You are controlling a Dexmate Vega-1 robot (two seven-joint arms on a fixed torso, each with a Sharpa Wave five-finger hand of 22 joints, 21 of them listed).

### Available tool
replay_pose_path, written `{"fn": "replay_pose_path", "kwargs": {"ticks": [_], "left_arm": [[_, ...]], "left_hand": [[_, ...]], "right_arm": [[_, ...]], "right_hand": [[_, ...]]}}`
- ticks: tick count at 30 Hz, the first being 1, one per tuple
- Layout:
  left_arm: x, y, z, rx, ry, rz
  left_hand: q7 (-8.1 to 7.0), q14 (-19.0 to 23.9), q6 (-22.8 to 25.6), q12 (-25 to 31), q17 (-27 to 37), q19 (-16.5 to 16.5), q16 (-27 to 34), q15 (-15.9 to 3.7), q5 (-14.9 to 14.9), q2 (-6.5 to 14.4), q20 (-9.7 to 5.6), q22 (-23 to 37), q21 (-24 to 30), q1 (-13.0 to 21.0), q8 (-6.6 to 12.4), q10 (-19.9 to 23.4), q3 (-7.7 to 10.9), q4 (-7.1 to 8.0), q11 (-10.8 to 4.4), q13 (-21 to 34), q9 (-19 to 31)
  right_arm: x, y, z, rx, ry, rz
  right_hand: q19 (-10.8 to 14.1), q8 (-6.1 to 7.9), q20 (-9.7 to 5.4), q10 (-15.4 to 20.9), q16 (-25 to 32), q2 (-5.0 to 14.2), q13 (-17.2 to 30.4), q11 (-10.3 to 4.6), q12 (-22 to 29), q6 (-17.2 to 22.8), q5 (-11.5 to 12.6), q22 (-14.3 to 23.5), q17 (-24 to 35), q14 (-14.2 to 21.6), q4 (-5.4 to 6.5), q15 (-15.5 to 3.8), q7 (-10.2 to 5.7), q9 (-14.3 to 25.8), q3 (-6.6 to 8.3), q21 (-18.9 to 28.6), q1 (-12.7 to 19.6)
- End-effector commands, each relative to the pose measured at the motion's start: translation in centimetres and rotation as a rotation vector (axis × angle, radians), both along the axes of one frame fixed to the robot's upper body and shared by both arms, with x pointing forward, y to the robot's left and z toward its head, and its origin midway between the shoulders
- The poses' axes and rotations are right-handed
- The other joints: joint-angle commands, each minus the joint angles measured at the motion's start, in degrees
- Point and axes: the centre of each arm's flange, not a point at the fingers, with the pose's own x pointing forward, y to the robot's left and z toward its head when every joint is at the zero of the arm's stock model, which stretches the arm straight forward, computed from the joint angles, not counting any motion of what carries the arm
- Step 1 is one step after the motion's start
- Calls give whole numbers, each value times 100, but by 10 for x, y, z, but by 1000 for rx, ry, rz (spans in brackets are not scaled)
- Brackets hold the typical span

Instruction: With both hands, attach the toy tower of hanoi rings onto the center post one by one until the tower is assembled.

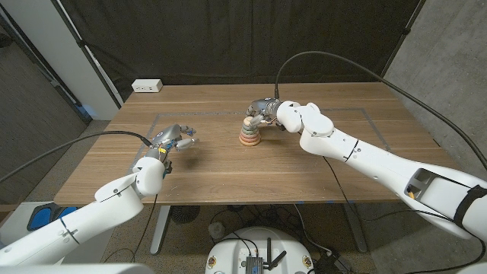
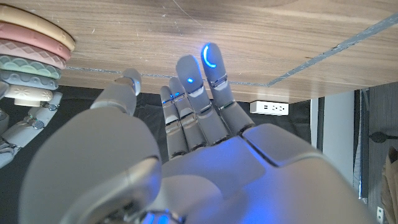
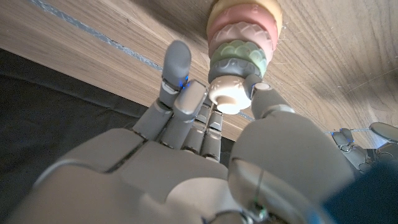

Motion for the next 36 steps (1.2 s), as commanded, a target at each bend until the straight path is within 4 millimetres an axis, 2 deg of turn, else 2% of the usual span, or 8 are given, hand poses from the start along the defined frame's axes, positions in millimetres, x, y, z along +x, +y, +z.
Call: {"fn": "replay_pose_path", "kwargs": {"ticks": [1, 9, 12, 22, 32, 35, 36], "left_arm": [[0, -2, 1, 3, -2, -1], [-1, -3, 1, 3, -6, 0], [-2, -3, 2, 3, -6, 0], [-5, -4, 3, -2, -16, 1], [-5, -8, 5, -31, -50, 7], [-7, -10, 4, -36, -58, 10], [-7, -11, 3, -37, -61, 10]], "left_hand": [[-8, 77, 37, 13, 10, 38, 40, -398, 7, 3, -814, 24, 57, -31, -14, 32, 31, -5, -18, 18, 15], [-16, 75, 42, 14, -13, 31, 32, -398, 8, -4, -814, 31, 42, -31, -13, 46, 36, -6, -22, 15, 16], [-14, 83, 40, 13, -11, 32, 39, -398, 8, -6, -814, 25, 34, -32, -15, 41, 38, -5, -23, 19, 16], [-12, 101, 44, 9, -9, 25, 56, -398, 8, -12, -814, 39, 25, -32, -15, 47, 46, -5, -15, 15, 17], [-16, 94, 44, 8, -15, 33, 56, -398, 10, -14, -814, 49, 28, -32, -17, 44, 54, -4, -27, 18, 17], [-16, 96, 40, 8, -12, 32, 60, -398, 10, -13, -814, 40, 20, -33, -19, 48, 55, -3, -14, 17, 17], [-15, 90, 41, 6, -17, 34, 55, -398, 10, -13, -814, 40, 21, -33, -18, 42, 55, -3, -23, 17, 18]], "right_arm": [[-2, -5, 1, 6, -5, 0], [-5, -7, 0, 15, -11, 8], [-6, -8, 0, 19, -13, 10], [-13, -17, -3, 42, -12, -8], [-28, -37, -3, 101, -60, -28], [-31, -43, -4, 134, -74, -26], [-32, -45, -4, 145, -80, -26]], "right_hand": [[-4, -33, -162, -92, -17, -145, -15, 34, 0, -97, 21, 18, 25, -46, 0, 17, 8, 21, -25, -41, -56], [-3, -76, -163, -159, -10, -192, -71, 97, 25, -322, 35, -23, 23, -50, 0, 14, -6, 24, -34, -85, -116], [17, -83, -165, -296, -1, -215, -104, 166, -2, -416, 43, -30, 25, -36, -1, 14, 0, 21, -37, -94, -143], [45, -86, -167, -433, 4, -243, -176, 213, 7, -583, 60, -28, 27, -26, -4, 15, 33, 15, -29, -112, -182], [35, -54, -168, -456, -1, -240, -211, 208, 23, -568, 70, -41, 25, -33, -4, 18, 52, 12, -15, -139, -193], [52, -22, -169, -422, -1, -225, -228, 176, 45, -512, 77, -29, 24, -34, -6, 17, 49, 10, -1, -134, -186], [50, -10, -169, -395, 0, -214, -242, 120, 60, -492, 84, -38, 23, -33, -10, 17, 51, 7, 11, -146, -177]]}}
